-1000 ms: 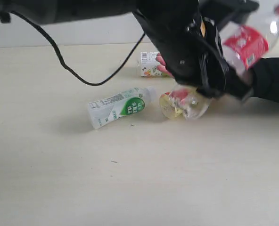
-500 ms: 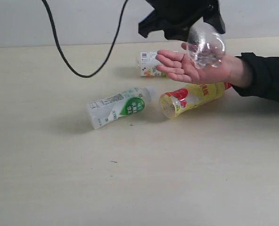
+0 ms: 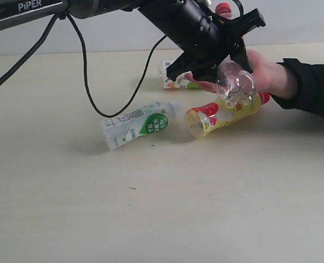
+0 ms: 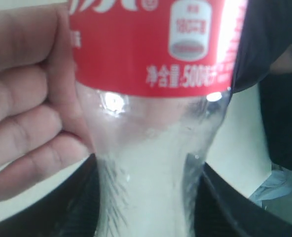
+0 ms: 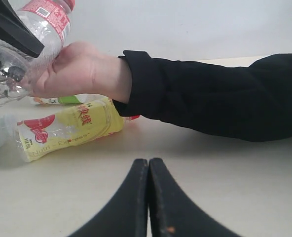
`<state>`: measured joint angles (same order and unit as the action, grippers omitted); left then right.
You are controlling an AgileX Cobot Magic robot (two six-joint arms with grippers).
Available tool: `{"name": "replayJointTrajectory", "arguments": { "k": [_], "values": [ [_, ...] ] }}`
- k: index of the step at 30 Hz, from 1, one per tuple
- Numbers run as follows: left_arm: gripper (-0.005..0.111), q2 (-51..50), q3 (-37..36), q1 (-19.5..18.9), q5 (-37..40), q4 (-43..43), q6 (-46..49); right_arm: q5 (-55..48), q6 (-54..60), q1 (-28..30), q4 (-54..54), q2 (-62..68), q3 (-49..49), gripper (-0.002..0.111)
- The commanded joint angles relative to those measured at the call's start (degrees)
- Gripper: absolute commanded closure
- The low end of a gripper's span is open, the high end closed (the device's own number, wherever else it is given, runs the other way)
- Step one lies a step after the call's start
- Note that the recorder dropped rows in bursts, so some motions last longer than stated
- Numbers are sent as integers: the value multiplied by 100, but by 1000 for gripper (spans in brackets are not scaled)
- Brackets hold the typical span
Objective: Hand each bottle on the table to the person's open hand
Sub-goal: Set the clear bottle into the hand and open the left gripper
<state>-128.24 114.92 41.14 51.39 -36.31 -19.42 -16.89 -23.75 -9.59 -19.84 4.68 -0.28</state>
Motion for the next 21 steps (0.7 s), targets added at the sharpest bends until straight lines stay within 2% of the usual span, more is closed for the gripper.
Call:
{"name": "replayJointTrajectory", "arguments": {
  "k": [1, 5, 7, 16, 21],
  "values": [
    [63, 34, 38, -61, -90, -47, -50, 71, 11, 29, -14, 22, 28, 108],
    [35, 34, 38, -74, -90, -47, 80, 71, 11, 29, -14, 22, 28, 108],
    [25, 34, 38, -74, -90, -47, 145, 71, 11, 29, -14, 22, 28, 108],
    [23, 129, 38, -114, -25, -83, 270, 71, 11, 29, -14, 22, 28, 108],
    [23, 429, 38, -249, 330, -47, 476, 71, 11, 29, -14, 22, 28, 108]
  ]
}}
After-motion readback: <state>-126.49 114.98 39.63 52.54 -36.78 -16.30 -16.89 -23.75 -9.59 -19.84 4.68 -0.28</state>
